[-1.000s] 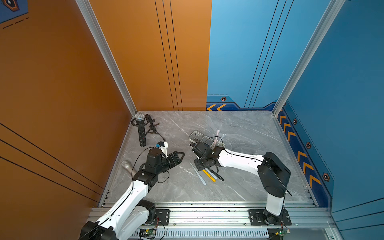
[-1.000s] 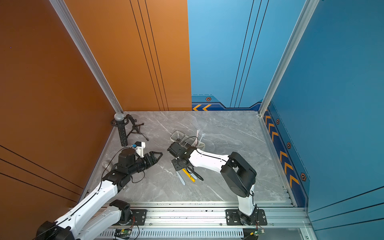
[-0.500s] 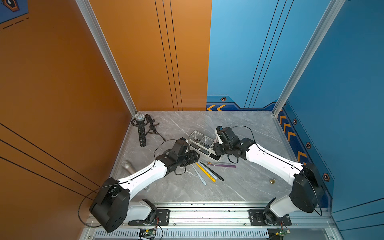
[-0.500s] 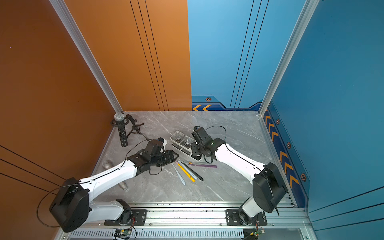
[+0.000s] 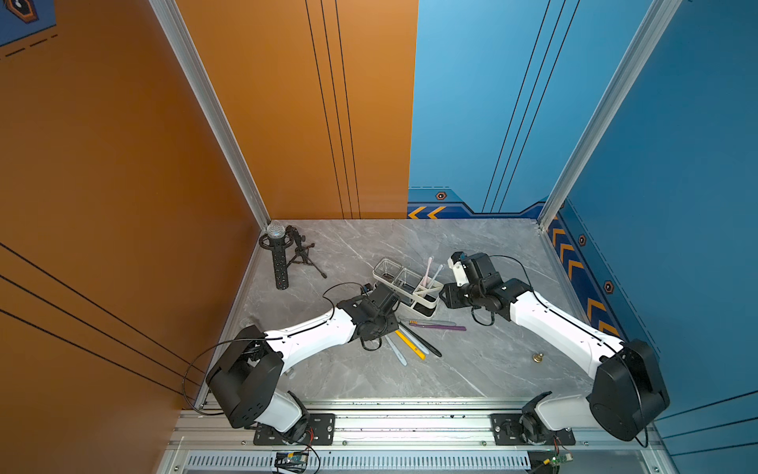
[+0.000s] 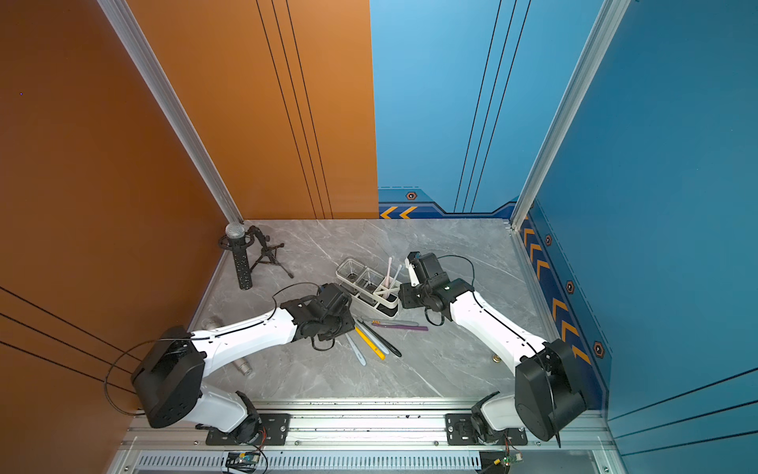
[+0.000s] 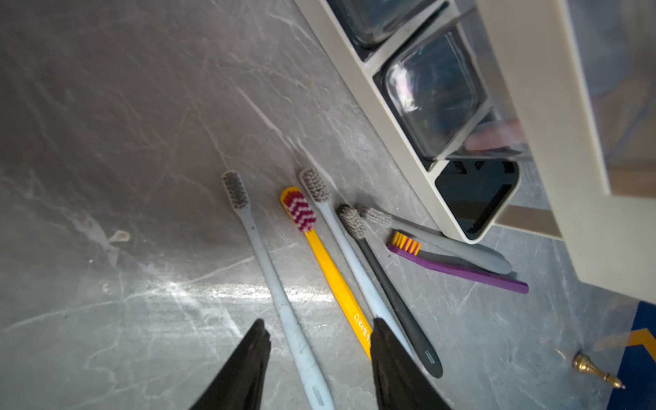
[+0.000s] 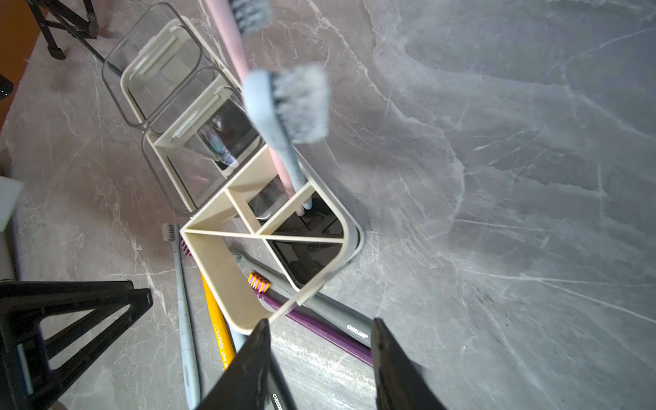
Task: Place the toothbrush into the toothbrush holder
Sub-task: Move the toothbrush to the center of the board, then pick up the toothbrush from the center of the board.
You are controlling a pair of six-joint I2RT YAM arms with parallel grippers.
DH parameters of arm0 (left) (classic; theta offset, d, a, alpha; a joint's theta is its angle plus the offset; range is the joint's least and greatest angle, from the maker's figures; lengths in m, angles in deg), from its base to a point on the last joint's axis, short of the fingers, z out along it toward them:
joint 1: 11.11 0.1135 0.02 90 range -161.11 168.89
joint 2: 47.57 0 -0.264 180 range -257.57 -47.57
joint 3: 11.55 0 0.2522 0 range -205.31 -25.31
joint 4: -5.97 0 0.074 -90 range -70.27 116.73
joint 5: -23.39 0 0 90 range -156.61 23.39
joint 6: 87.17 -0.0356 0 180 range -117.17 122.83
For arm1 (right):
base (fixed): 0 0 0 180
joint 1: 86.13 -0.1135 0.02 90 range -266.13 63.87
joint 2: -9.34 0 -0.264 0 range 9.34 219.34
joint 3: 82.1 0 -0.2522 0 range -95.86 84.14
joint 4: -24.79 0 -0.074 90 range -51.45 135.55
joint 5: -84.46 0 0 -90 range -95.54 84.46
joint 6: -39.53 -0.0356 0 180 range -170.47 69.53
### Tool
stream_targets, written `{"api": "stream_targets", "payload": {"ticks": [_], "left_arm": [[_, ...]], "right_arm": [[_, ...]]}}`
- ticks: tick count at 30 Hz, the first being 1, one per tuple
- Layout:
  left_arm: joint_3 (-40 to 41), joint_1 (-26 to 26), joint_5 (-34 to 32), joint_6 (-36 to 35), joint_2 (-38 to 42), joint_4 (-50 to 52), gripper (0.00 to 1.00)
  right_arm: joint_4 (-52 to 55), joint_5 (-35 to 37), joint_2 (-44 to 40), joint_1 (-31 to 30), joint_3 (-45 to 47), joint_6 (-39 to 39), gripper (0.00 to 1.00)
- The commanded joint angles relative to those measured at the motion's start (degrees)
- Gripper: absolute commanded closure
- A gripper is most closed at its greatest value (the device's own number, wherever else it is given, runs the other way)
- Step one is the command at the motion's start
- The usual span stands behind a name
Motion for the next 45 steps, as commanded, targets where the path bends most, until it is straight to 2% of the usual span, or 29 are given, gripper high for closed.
{"api": "stream_targets", "payload": {"ticks": [1,10,19,30,32,40,45], "left_arm": [[1.92,-1.28,-4.46,3.62,-0.07,2.98,0.52],[3.03,-2.77,-7.94,5.62,-1.4,2.97,0.5],[4.49,-3.09,-9.5,6.77,-1.64,4.13,0.49],[1.44,-3.98,-10.7,8.72,-7.43,6.15,0.49],[0.53,-4.71,-12.23,8.07,-7.05,6.17,0.53],[0.99,-6.33,-13.98,8.6,-3.17,6.11,0.54],[-3.84,-5.84,-12.0,6.1,-9.43,6.16,0.53]], "right_arm": [[-1.31,-2.57,-1.84,0.98,2.07,1.58,0.53],[-2.24,-5.94,-4.38,1.64,4.44,1.47,0.52],[-2.52,-6.26,-4.94,1.68,5.41,1.22,0.51],[-4.47,-7.23,-6.55,1.47,8.33,0.0,0.52],[-4.5,-7.39,-6.77,1.55,8.47,0.08,0.52],[-4.52,-8.09,-7.17,1.49,9.17,0.43,0.52],[-5.01,-8.27,-6.38,1.56,9.88,0.57,0.52]]}}
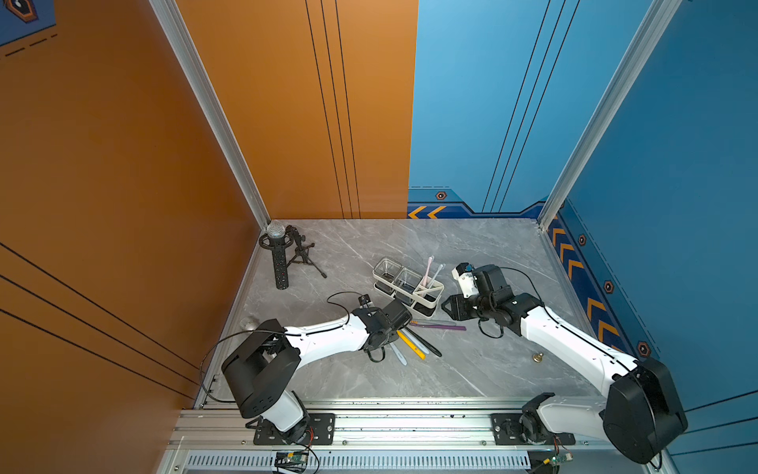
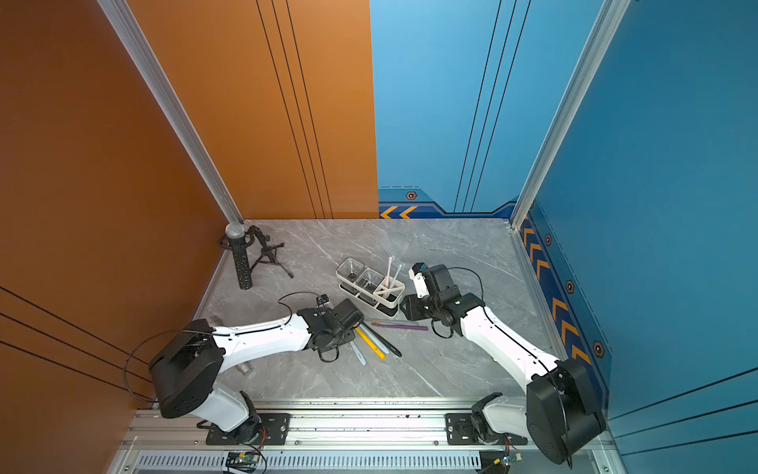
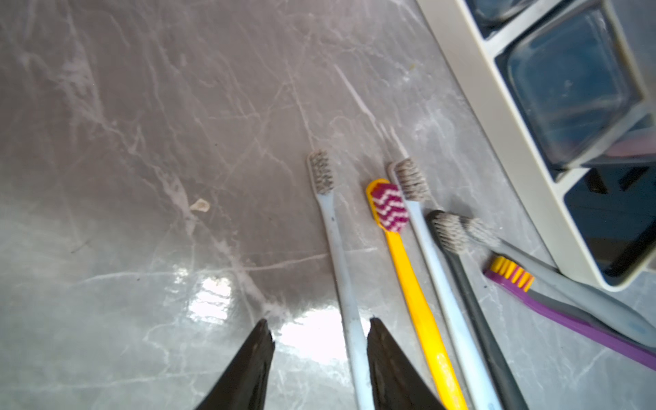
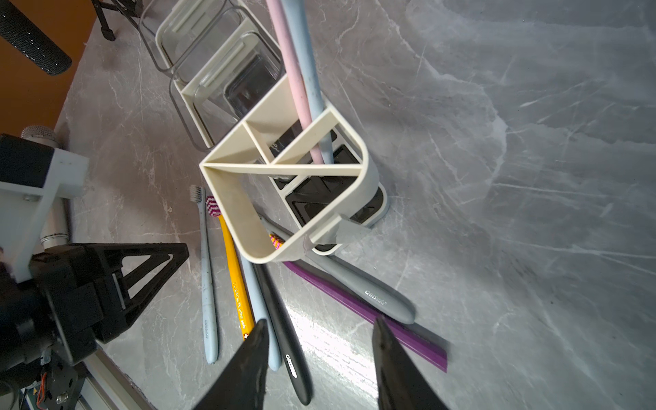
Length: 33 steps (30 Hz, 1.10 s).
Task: Place the toothbrush into the toothbrush holder
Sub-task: Pick up the toothbrush from the center of the board.
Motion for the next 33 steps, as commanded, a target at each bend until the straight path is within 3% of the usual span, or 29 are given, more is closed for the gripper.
{"api": "stream_targets", "payload": {"ticks": [1,7,14,18,27,33], "left_arm": [[-3.65,0.42,0.64,-1.73,-4.75,1.3,0.53],[-4.02,1.16,2.85,-0.78,-8.34,1.3,0.52],[-3.03,1.1,-1.0,-1.8,-8.39,5.27,0.54],[-2.92,1.21,-1.42,-2.02,-9.39,7.2,0.65],[-0.45,3.2,-1.84,-4.5,-8.53,9.47,0.66],[0.26,4.45,-1.38,-6.0,-10.05,9.47,0.73]], "right_arm": [[-1.11,-0.95,-0.13,0.2,0.77,-0.25,0.52],[-1.18,-1.26,-2.09,1.11,2.05,0.12,0.52],[-1.74,-2.91,-2.44,2.55,2.9,0.23,0.51],[-1.98,-3.72,-2.49,2.97,3.2,0.08,0.51],[-2.77,-4.78,-3.62,3.47,3.94,-0.37,0.5],[-3.03,-4.87,-3.91,3.54,3.95,-0.63,0.5]]}}
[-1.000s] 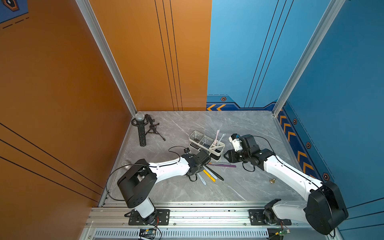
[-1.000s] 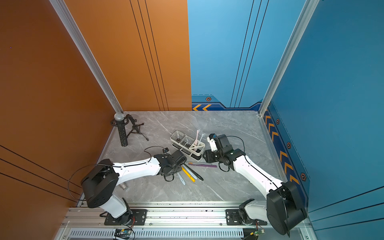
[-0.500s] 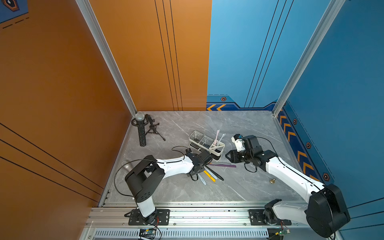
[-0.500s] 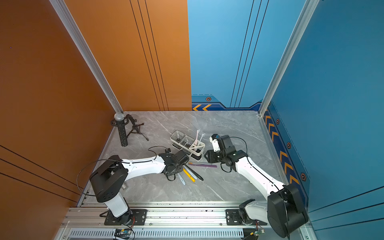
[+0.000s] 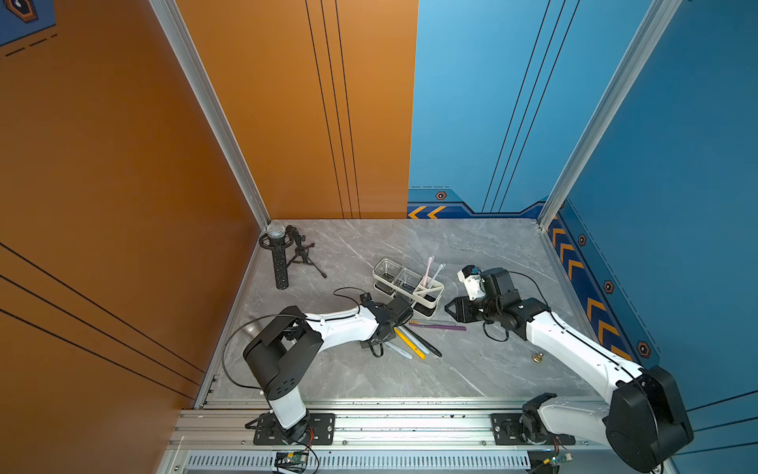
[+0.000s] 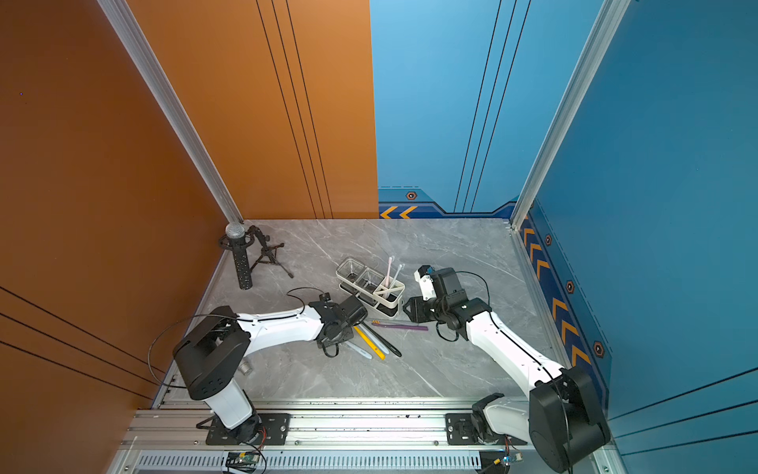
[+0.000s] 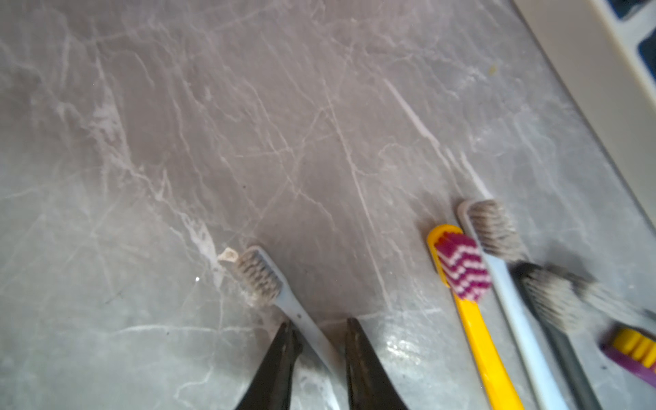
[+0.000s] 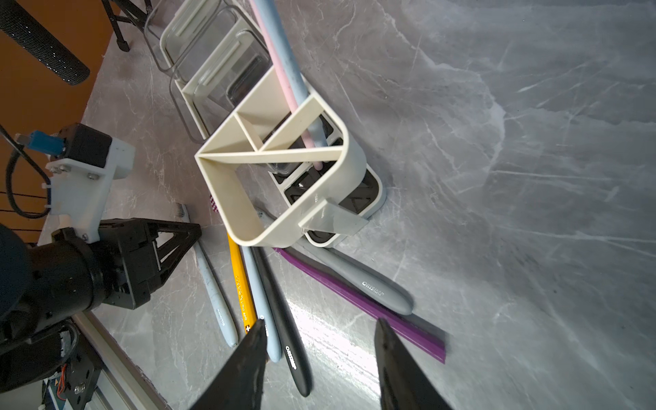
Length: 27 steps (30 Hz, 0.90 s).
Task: Place the toothbrush into the toothbrush holder
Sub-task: Pick up the toothbrush from the center of the board.
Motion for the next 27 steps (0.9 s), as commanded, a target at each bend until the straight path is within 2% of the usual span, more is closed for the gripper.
{"api": "stream_targets", "payload": {"ticks": [1,9,16,27], "left_arm": [[3.25,1.5,0.92,-1.82,-3.09,4.84,0.74],[3.11,4.61,0.05,-5.09,-4.46,4.73,0.78],[1.39,7.18,-0.47,-10.62,-6.39,4.66,0.84],[-3.2,6.55,-1.69,-20.14,-10.38,4.14,1.0]], "right_arm": [[-1.1,-1.04,-1.59,0.5,0.7,-0.61,0.5],[-1.02,-0.96,-2.42,0.81,0.78,-0.76,0.49],[-0.9,-0.78,-1.97,1.02,0.6,-0.78,0.49],[0.18,-0.75,0.39,1.03,-0.56,-0.45,0.49]]}}
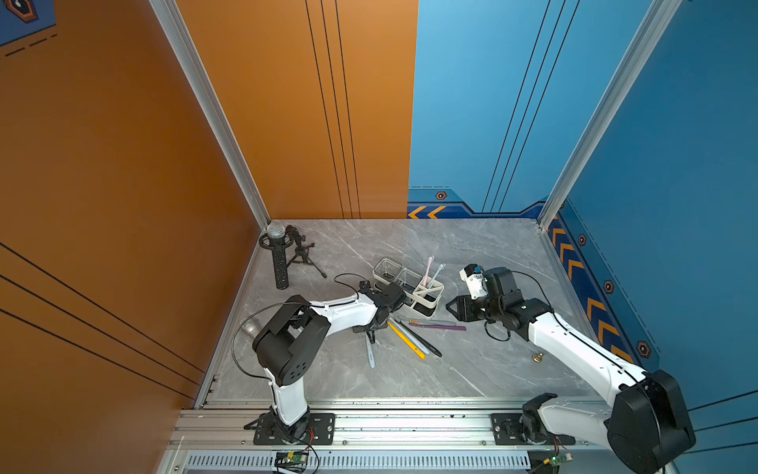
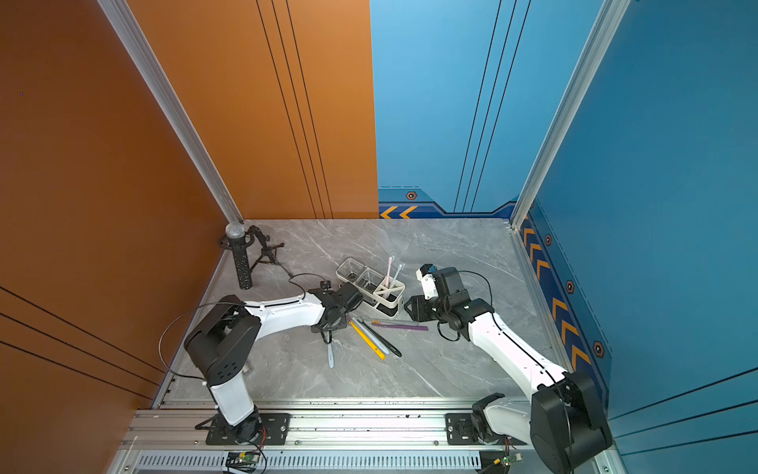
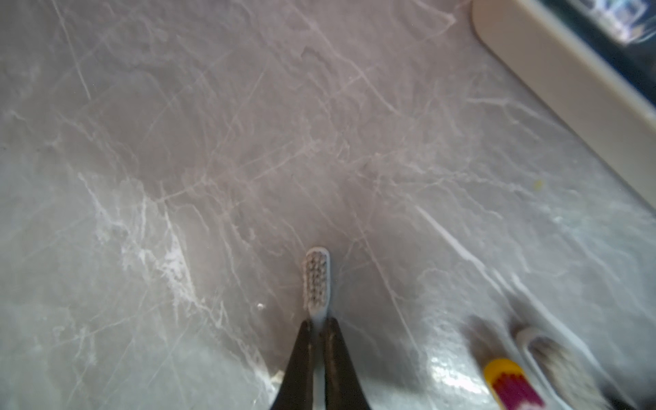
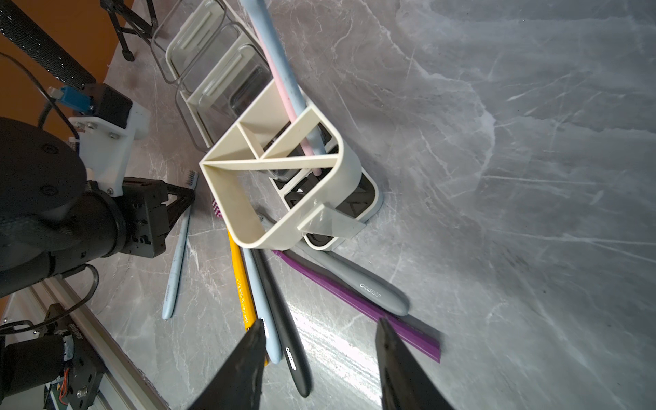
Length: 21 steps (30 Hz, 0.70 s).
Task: Place the toothbrush into the toothbrush holder
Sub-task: Pick up the toothbrush from the center of the board.
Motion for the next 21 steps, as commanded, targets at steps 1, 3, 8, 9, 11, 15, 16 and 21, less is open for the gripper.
{"api": "stream_targets", "payload": {"ticks": [1,3,8,9,11,15,16,21], "left_arm": [[2.3,-0.15,3.24,-5.57,-4.7,2.49,1.0],[2.34,-0.45,2.53,-6.68,-4.02,2.5,1.0],[5.83,-0.03,2.99,-8.58,0.88,0.18,1.0],[6.01,-0.11,3.06,-9.54,1.99,-0.04,1.0],[6.13,-0.53,2.53,-11.99,4.61,-0.17,1.0],[4.89,-2.97,1.52,-18.55,8.85,-0.09,1.0],[4.69,-3.3,1.77,-19.32,9.69,-0.1,1.0],[4.06,-4.06,3.27,-21.49,12.95,-0.17,1.0]], "right_arm": [[0.54,-0.86,1.28,0.39,-0.63,-0.18,0.49],[1.26,-0.71,1.34,0.35,-0.84,0.06,0.49],[1.68,-1.2,1.28,0.37,-0.66,0.49,0.49],[1.69,-2.36,1.25,0.39,-0.75,0.99,0.49],[0.59,-6.46,1.33,0.31,-0.71,1.71,0.48],[0.5,-9.72,1.07,0.1,-1.61,1.38,0.48],[0.45,-9.67,0.73,0.09,-1.81,1.28,0.48],[0.51,-8.6,-1.21,-0.04,-2.07,0.54,0.48]]}}
